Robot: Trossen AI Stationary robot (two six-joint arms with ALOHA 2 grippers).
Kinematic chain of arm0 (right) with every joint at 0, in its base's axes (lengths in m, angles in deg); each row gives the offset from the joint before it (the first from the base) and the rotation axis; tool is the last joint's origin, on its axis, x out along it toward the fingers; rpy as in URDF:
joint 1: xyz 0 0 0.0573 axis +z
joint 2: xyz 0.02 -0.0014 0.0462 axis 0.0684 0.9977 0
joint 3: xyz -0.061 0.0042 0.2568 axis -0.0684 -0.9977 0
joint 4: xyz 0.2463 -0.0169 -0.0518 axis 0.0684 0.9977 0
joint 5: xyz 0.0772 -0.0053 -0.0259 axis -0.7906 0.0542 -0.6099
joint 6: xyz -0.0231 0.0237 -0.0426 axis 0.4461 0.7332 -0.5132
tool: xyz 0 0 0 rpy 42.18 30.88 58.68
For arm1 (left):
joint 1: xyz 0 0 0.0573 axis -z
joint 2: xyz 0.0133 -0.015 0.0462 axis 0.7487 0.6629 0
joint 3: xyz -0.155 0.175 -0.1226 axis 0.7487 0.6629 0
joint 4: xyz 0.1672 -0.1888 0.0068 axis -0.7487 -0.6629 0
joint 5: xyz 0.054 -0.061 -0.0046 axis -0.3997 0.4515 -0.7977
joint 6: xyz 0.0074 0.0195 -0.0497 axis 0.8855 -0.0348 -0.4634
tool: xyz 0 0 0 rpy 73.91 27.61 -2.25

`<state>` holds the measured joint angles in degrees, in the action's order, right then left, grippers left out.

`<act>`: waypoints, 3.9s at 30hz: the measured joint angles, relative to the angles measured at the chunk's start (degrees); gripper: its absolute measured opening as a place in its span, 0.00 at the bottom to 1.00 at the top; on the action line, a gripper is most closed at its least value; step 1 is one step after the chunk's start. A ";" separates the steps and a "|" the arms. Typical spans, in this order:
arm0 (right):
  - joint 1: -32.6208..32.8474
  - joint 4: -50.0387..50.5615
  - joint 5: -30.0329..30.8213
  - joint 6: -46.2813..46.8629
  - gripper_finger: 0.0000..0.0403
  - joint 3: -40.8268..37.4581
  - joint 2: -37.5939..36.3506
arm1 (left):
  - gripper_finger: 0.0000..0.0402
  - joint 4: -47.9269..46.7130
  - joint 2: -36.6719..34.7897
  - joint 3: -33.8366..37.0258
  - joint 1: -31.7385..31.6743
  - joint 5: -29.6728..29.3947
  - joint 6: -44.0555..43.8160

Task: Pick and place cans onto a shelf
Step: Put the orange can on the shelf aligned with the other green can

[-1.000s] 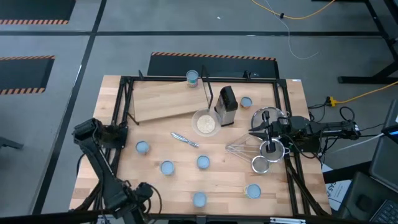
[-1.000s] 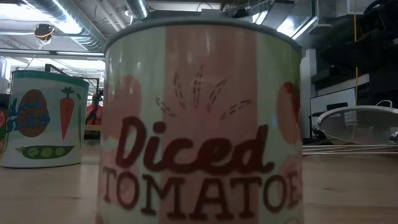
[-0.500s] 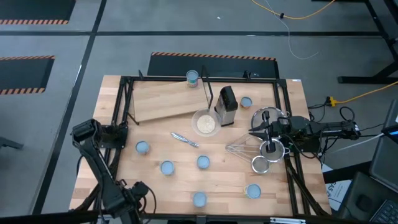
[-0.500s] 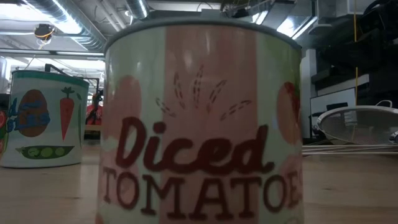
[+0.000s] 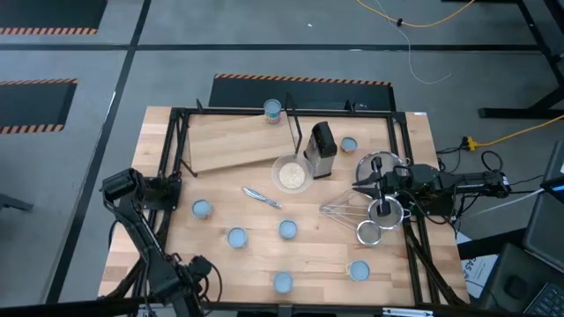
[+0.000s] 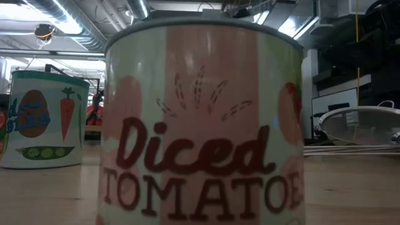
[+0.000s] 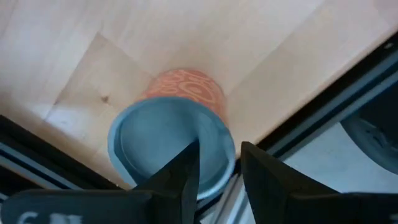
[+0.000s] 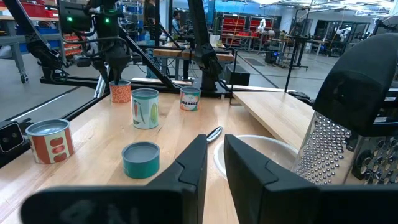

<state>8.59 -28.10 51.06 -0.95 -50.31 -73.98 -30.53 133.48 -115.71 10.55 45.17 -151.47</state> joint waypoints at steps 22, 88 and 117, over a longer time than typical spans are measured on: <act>0.02 -0.01 -0.01 0.00 0.15 0.00 0.01 | 0.02 0.20 -0.15 0.81 -1.27 0.21 0.20; 0.01 0.04 0.01 0.00 0.15 0.00 -0.02 | 0.00 19.89 -17.20 0.83 -79.24 1.88 57.46; 0.00 0.06 0.01 0.01 0.15 0.00 -0.01 | 0.01 7.72 -8.68 -2.91 -87.41 -1.43 60.48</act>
<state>8.59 -28.04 51.07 -0.94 -50.31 -73.99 -22.80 124.80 -118.62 -76.86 43.74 -90.99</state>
